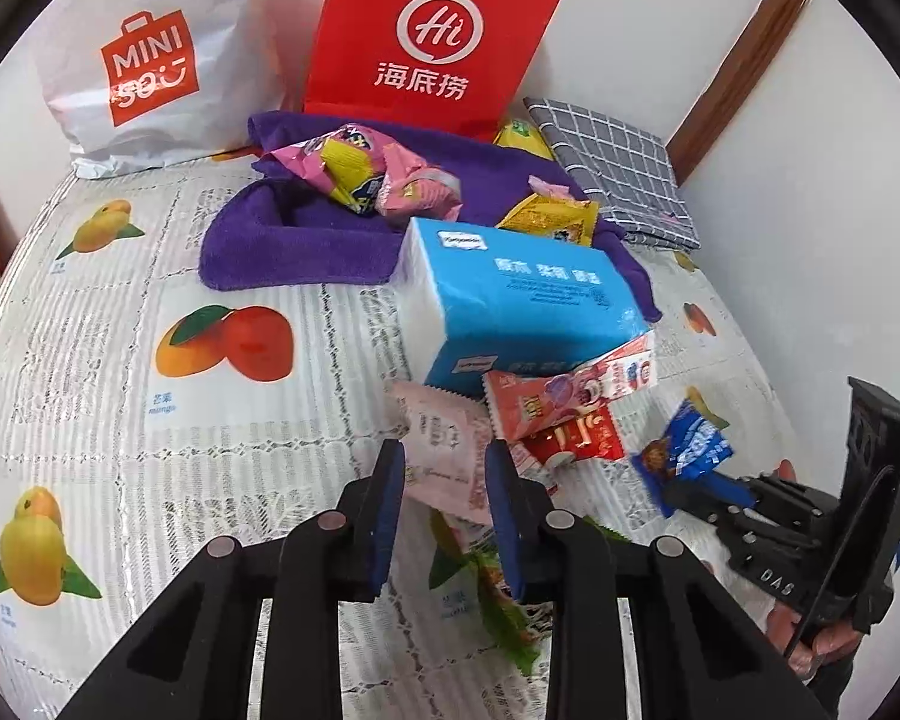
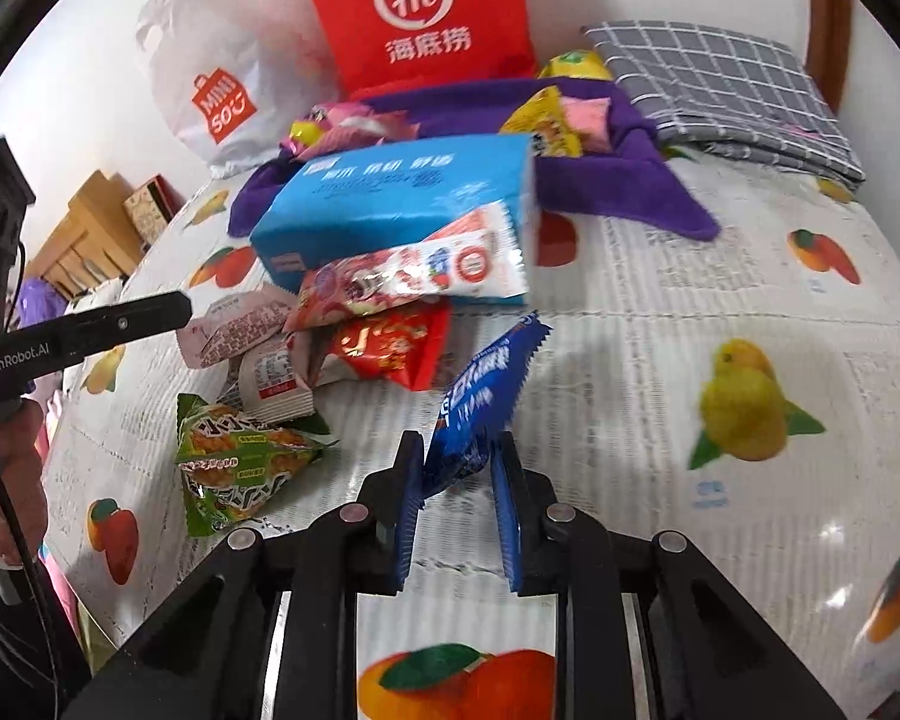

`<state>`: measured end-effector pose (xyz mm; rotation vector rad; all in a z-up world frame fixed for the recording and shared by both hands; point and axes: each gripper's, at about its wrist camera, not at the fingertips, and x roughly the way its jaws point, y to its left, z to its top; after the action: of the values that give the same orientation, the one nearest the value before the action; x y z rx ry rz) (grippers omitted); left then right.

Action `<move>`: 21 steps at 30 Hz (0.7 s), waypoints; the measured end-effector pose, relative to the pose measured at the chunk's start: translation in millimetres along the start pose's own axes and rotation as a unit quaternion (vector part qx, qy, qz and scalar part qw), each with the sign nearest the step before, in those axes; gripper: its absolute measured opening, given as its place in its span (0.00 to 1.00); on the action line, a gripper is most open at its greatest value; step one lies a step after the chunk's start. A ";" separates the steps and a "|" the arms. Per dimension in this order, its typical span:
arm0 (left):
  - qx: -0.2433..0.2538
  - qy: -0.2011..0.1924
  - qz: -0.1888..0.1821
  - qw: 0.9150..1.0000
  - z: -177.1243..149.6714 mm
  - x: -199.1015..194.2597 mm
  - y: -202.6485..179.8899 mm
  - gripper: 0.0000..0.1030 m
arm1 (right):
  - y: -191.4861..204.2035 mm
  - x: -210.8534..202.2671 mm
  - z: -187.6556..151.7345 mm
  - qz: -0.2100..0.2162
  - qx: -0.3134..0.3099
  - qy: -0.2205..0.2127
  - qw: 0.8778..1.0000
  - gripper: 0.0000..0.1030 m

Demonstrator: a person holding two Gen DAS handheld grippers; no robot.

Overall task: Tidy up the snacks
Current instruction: 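Grasp the blue snack bag with the right tool while the left tool grasps the pale pink packet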

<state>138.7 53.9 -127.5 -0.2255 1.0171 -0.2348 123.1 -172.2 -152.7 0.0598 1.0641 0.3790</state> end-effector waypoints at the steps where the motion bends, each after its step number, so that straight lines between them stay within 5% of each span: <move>1: -0.002 0.002 0.001 1.000 -0.5 1.3 1.4 0.26 | -1.9 0.1 -0.8 -0.005 -0.001 0.002 1.000 0.22; 6: -0.009 0.006 0.005 1.000 1.7 8.7 6.1 0.29 | -13.7 4.2 -5.0 -0.027 0.000 0.013 1.000 0.23; 9: 0.007 0.011 0.014 1.000 8.0 15.6 0.3 0.60 | -25.2 4.1 -5.7 -0.034 0.013 0.013 0.999 0.36; 10: 0.013 0.007 0.015 1.000 9.3 16.9 -1.6 0.61 | -28.8 4.6 -5.4 -0.037 0.017 0.013 0.999 0.39; 18: 0.043 0.042 0.029 0.998 8.6 51.7 -14.2 0.58 | -55.6 8.9 0.3 -0.014 0.079 -0.013 0.997 0.54; 21: 0.056 0.049 0.013 0.997 4.1 57.2 -18.9 0.39 | -59.9 13.9 6.8 -0.011 0.093 -0.014 0.995 0.54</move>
<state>169.4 19.3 -166.3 -0.0990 1.0993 -0.2798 151.3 -222.6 -174.8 0.2196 1.0687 0.2578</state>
